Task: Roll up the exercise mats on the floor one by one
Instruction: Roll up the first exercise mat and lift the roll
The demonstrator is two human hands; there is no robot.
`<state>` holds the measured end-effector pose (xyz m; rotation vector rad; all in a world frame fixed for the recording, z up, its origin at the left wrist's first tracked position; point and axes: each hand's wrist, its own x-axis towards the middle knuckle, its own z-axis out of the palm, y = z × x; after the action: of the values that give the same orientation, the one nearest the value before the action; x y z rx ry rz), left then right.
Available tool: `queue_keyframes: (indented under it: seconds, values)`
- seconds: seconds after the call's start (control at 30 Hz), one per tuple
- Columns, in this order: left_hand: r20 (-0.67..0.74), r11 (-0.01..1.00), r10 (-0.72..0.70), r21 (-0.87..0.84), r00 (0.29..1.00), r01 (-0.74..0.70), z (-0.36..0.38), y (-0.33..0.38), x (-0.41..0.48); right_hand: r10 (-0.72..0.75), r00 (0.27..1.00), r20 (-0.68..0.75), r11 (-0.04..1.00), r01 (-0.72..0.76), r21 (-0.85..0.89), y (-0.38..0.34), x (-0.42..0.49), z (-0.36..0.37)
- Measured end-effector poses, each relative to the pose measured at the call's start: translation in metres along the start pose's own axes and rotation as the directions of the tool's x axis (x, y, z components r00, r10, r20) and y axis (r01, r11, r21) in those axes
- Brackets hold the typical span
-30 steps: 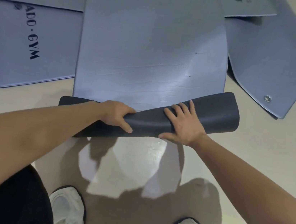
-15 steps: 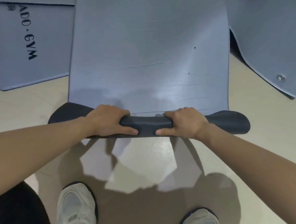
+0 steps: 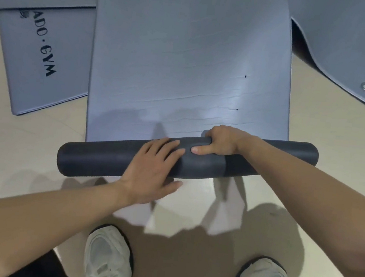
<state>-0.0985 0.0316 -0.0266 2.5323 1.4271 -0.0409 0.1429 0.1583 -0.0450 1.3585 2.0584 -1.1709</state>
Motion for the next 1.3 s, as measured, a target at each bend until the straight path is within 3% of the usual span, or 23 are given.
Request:
queue_keyframes:
  seconds: [0.13,0.23,0.37,0.5,0.67,0.77,0.9,1.03,1.17,1.3]
  values:
    - [0.164,0.983,0.037,0.169,0.986,-0.065,0.015,-0.003,0.003,0.021,0.987,-0.158,0.970,-0.059,-0.235,0.000,0.001,0.002]
    - [0.190,0.980,0.072,0.171,0.979,-0.105,0.017,-0.024,0.020,-0.126,0.909,-0.397,0.890,-0.073,-0.451,0.000,-0.004,0.001]
    - [0.245,0.999,0.050,-0.016,0.968,-0.048,0.007,-0.045,0.048,-0.327,0.795,-0.511,0.865,0.034,-0.500,0.016,-0.021,0.003]
    - [0.255,0.958,-0.012,-0.273,0.967,0.084,-0.008,-0.067,0.073,-0.437,0.754,-0.490,0.793,0.065,-0.606,0.033,-0.046,0.024]
    - [0.410,0.881,-0.068,-0.404,0.909,0.248,-0.017,-0.088,0.097,-0.284,0.781,-0.556,0.809,-0.116,-0.576,0.035,-0.046,0.037]
    - [0.327,0.919,-0.067,-0.347,0.943,0.186,-0.018,-0.091,0.102,-0.212,0.803,-0.558,0.829,-0.154,-0.537,0.032,-0.040,0.033]
    - [0.017,0.985,-0.046,-0.168,0.999,0.049,-0.023,-0.079,0.095,-0.215,0.812,-0.542,0.839,-0.131,-0.529,0.036,-0.032,0.022]
    - [-0.268,0.999,0.039,-0.003,0.963,-0.041,-0.015,-0.060,0.080,-0.223,0.839,-0.496,0.842,-0.090,-0.532,0.038,-0.022,-0.001]
    - [-0.227,0.987,0.100,0.147,0.969,-0.067,-0.001,-0.053,0.069,-0.170,0.905,-0.390,0.892,-0.026,-0.450,0.043,-0.008,-0.040]
    - [-0.094,0.984,-0.023,0.175,0.995,0.039,0.004,-0.051,0.075,-0.116,0.911,-0.395,0.912,-0.060,-0.406,0.043,0.000,-0.058]
